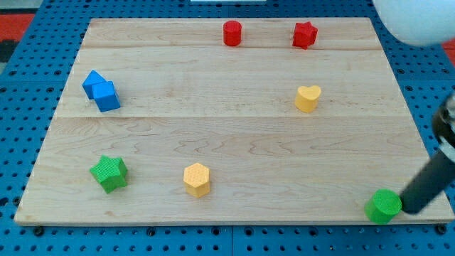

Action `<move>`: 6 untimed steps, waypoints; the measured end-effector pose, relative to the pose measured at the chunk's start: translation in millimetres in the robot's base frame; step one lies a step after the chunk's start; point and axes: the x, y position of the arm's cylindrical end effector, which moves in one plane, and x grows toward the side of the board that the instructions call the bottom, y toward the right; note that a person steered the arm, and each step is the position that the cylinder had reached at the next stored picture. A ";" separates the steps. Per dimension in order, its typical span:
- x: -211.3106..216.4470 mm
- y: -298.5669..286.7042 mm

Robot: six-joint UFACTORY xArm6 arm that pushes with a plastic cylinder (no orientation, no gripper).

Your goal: Push the green circle above the green star

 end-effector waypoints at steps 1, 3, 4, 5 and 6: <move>5.3 22.7; -8.0 -115.2; -50.0 -163.7; -91.9 -176.4; -92.4 -205.5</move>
